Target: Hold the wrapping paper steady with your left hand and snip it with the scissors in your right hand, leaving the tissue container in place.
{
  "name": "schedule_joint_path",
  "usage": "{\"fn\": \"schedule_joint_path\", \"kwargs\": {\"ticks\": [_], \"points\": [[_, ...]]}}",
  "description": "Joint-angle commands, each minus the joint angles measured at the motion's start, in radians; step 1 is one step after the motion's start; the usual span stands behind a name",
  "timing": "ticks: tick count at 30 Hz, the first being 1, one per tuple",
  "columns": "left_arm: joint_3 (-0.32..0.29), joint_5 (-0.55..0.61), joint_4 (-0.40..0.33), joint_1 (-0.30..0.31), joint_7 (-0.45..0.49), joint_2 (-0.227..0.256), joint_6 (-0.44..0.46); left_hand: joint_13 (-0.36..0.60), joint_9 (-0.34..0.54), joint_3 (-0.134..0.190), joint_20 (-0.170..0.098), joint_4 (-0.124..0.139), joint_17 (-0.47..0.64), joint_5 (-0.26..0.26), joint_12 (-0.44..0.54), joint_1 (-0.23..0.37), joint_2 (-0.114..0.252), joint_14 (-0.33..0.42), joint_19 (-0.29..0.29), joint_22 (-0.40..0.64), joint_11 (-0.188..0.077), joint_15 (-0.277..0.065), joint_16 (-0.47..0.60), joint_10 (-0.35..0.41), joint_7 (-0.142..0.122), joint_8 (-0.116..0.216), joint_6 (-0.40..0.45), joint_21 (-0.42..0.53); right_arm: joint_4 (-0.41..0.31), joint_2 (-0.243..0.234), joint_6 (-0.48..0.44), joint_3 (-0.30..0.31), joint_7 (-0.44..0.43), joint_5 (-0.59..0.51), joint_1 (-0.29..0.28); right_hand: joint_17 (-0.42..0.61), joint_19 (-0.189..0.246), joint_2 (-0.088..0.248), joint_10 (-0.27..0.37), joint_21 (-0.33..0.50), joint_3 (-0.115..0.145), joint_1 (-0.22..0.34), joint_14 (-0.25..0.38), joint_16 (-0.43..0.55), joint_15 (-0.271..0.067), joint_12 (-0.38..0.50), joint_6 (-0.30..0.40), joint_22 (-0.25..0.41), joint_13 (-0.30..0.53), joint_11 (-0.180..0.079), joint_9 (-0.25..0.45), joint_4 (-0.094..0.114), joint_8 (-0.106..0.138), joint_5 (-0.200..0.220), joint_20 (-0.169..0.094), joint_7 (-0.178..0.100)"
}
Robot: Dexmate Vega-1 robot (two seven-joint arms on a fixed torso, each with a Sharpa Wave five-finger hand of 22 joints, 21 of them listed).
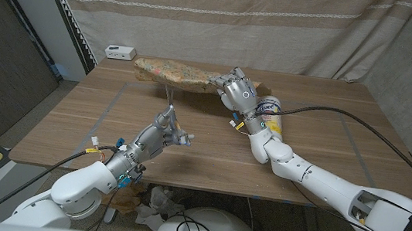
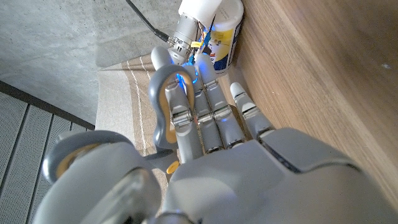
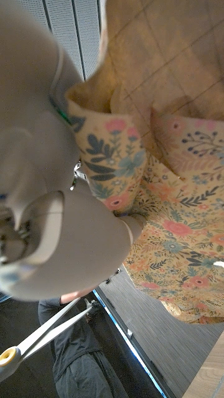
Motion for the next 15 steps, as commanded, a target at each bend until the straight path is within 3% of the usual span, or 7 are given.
{"fn": "schedule_joint_path", "kwargs": {"ticks": [1,15], "points": [[0.008,-0.016,0.003,-0.012,-0.009,0.018,0.017,0.005,0.003,-0.005,-0.003,-0.003,0.003,-0.003,0.087,-0.002,-0.001,0.002,0.0,0.002,-0.081,-0.041,0.008,0.087,0.008,-0.003,-0.001,-0.001,0.009,-0.001,0.035,0.03,-0.032,-0.044,0.002,0.0,-0.007,0.0,0.009,0.011,0.0,-0.006,0.015,-0.002,-0.124,-0.004,0.011,0.003,0.002,-0.004,0.001,0.0,0.0,0.006,-0.14,0.002],[-0.011,-0.034,0.009,0.004,-0.02,0.027,0.01,0.002,0.002,-0.005,-0.004,-0.004,-0.005,-0.004,0.088,-0.003,0.0,0.003,0.002,0.002,-0.078,-0.041,0.008,0.087,0.011,-0.005,0.005,-0.001,-0.02,-0.024,0.038,0.017,-0.002,-0.021,-0.002,-0.002,-0.007,-0.001,0.013,0.017,-0.002,-0.007,0.013,-0.008,-0.124,-0.004,0.012,0.001,0.004,-0.004,0.001,-0.002,0.001,0.012,-0.138,0.002]]}}
